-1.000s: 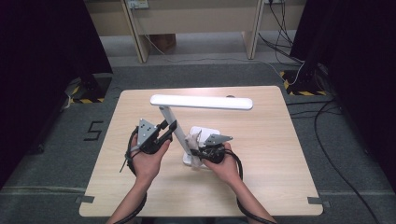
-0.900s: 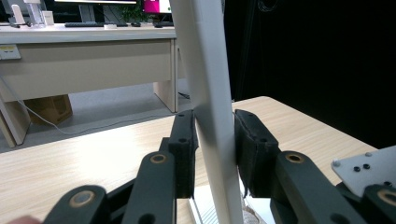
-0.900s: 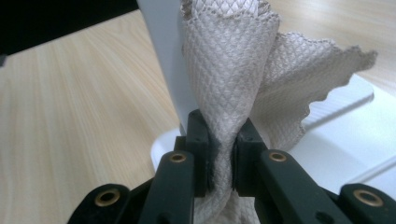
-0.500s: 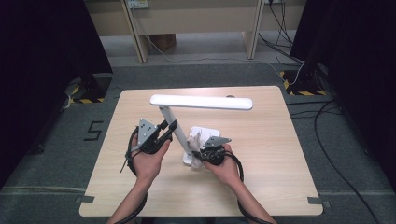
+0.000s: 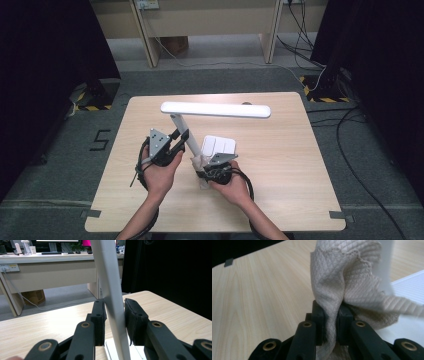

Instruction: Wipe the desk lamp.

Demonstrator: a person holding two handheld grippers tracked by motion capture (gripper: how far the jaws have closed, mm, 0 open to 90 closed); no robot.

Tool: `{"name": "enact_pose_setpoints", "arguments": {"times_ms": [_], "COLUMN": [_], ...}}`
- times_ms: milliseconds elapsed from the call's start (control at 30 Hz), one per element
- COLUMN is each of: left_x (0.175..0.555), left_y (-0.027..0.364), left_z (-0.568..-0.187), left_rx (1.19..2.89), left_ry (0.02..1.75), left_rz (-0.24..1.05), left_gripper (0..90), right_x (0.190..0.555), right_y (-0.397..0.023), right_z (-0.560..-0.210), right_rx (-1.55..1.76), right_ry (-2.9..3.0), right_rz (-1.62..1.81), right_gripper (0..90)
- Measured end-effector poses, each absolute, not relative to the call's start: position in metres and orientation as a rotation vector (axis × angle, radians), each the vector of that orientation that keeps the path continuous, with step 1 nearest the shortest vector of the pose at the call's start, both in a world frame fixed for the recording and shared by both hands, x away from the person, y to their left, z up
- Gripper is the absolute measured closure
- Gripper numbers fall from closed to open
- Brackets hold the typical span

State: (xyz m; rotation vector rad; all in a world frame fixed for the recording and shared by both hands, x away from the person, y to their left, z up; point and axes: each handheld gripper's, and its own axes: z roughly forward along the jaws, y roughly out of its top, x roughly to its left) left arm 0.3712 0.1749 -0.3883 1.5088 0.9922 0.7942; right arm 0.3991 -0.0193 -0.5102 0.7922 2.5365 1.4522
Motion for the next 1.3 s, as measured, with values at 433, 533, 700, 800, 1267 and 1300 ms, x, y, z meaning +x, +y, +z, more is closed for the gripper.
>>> {"name": "enact_pose_setpoints", "arguments": {"times_ms": [433, 533, 700, 800, 1267, 1300], "left_x": [0.37, 0.369, 0.369, 0.368, 0.361, 0.36], "left_y": [0.174, 0.174, 0.174, 0.173, 0.169, 0.169], "left_z": [-0.389, -0.389, -0.388, -0.388, -0.387, -0.386], "left_rx": [1.514, 1.515, 1.52, 1.523, 1.535, 1.536], "left_ry": [0.993, 0.994, 0.998, 0.996, 1.001, 1.002], "left_rz": [0.81, 0.817, 0.817, 0.819, 0.838, 0.84], "left_gripper": [70.0, 70.0, 69.9, 69.8, 68.9, 68.8], "right_x": [0.401, 0.401, 0.401, 0.401, 0.411, 0.412], "right_y": [-0.032, -0.042, -0.052, -0.06, -0.116, -0.118], "right_z": [-0.508, -0.508, -0.505, -0.504, -0.493, -0.491], "right_rx": [0.849, 0.886, 0.923, 0.952, 1.141, 1.16], "right_ry": [2.55, 2.554, 2.572, 2.581, 2.517, 2.497], "right_rz": [1.382, 1.392, 1.358, 1.339, 1.185, 1.184], "right_gripper": [81.1, 81.1, 81.2, 81.2, 81.1, 81.1]}}
